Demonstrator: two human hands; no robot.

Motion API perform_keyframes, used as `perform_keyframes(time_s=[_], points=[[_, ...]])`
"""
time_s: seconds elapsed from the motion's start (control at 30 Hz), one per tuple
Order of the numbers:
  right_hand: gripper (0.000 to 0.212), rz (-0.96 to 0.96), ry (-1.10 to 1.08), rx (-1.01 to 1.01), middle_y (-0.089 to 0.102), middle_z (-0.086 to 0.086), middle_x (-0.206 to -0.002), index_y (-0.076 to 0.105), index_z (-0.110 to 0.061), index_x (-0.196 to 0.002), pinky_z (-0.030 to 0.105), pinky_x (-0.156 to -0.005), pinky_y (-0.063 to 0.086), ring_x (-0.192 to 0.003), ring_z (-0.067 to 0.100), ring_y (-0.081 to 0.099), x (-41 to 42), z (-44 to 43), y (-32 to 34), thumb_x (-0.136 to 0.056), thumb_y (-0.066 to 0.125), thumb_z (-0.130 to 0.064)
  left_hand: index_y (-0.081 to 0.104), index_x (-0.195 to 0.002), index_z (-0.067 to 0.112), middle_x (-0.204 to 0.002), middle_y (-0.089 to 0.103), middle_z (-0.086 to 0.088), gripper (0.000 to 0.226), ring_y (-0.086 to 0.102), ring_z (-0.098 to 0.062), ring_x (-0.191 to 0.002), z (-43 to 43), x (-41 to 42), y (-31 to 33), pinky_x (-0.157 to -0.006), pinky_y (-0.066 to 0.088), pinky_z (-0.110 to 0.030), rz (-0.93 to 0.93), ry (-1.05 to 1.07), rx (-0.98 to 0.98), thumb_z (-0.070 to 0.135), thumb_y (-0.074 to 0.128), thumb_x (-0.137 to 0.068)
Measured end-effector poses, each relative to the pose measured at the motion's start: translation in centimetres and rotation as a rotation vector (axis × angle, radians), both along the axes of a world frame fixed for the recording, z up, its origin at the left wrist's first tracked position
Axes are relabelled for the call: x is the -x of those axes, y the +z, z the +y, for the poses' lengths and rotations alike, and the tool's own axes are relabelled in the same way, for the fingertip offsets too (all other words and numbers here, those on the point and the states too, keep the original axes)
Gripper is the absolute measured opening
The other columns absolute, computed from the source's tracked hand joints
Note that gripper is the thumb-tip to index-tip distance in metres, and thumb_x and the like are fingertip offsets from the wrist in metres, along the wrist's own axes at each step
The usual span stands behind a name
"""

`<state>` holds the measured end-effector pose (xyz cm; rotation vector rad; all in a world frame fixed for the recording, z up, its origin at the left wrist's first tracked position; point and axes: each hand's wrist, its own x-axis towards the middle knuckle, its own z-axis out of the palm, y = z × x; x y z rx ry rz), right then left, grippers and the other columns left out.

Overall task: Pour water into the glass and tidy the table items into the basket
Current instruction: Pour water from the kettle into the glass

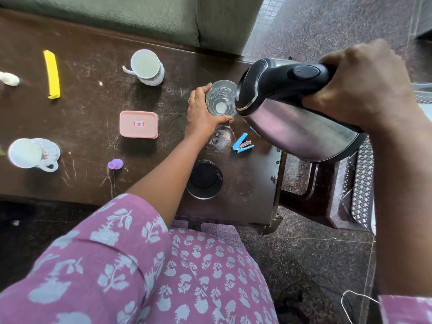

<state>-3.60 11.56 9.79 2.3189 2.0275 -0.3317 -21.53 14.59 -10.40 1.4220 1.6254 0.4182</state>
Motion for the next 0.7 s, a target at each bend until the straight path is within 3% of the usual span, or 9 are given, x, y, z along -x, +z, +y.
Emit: perform_keyframes(time_s=[0.5, 0.7], points=[[0.031, -0.010, 0.017, -0.025, 0.057, 0.025, -0.071, 0.070, -0.008, -0.087, 0.046, -0.072, 0.049, -0.073, 0.044, 0.057, -0.25, 0.11, 0.02, -0.073, 0.068, -0.036, 0.038, -0.131, 0.021, -0.139, 0.041, -0.002, 0.090, 0.037, -0.018, -0.129, -0.03, -0.04, 0.04, -0.104, 0.034, -0.032, -0.005, 0.001, 0.002, 0.028, 0.087, -0.055], [0.030, -0.037, 0.015, -0.014, 0.061, 0.027, -0.077, 0.070, -0.009, -0.089, 0.046, -0.074, 0.050, -0.076, 0.043, 0.058, -0.16, 0.17, 0.02, -0.073, 0.067, -0.035, 0.038, -0.131, 0.021, -0.138, 0.042, -0.002, 0.090, 0.038, -0.018, -0.129, -0.03, -0.01, 0.05, -0.104, 0.034, -0.031, -0.003, 0.000, 0.001, 0.028, 0.087, -0.055]])
